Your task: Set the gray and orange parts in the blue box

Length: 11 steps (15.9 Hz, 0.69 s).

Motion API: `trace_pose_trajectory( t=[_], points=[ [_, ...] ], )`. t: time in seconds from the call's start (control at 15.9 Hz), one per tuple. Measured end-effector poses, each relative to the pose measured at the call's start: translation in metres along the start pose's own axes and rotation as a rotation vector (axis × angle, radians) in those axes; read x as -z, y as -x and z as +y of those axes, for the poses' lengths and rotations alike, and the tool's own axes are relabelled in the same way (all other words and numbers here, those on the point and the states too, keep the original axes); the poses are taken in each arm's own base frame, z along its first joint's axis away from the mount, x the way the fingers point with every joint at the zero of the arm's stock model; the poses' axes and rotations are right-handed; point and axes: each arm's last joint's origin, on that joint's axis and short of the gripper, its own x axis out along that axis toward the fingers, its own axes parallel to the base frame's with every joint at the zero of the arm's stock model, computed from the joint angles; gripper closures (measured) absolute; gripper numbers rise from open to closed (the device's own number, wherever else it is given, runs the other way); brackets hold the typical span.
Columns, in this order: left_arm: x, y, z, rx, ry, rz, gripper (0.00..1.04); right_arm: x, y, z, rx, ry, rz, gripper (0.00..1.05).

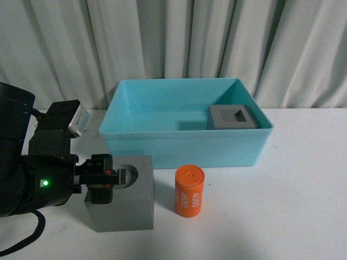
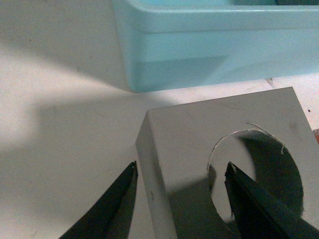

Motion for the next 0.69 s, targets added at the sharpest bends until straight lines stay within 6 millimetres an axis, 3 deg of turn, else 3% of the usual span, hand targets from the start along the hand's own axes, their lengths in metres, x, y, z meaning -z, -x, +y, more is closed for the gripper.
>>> trace_pose_trajectory(
  t=[0.19,0.31,0.44,0.57,0.69],
  points=[
    [-0.004,0.018,-0.005,0.002,0.023,0.023,0.84,0.0,0.0,0.0,0.0,0.0,0.0,0.06],
    [-0.043,0.07,-0.001,0.004,0.143,-0.107,0.86,0.0,0.0,0.0,0.0,0.0,0.0,0.06],
    [-0.065,0.103,0.003,-0.002,0.188,-0.2,0.86,0.0,0.0,0.0,0.0,0.0,0.0,0.06],
    [-0.089,0.116,0.002,-0.005,0.192,-0.281,0.86,0.0,0.0,0.0,0.0,0.0,0.0,0.06],
    [-0.113,0.108,-0.007,0.01,0.17,-0.327,0.86,0.0,0.0,0.0,0.0,0.0,0.0,0.06]
  ],
)
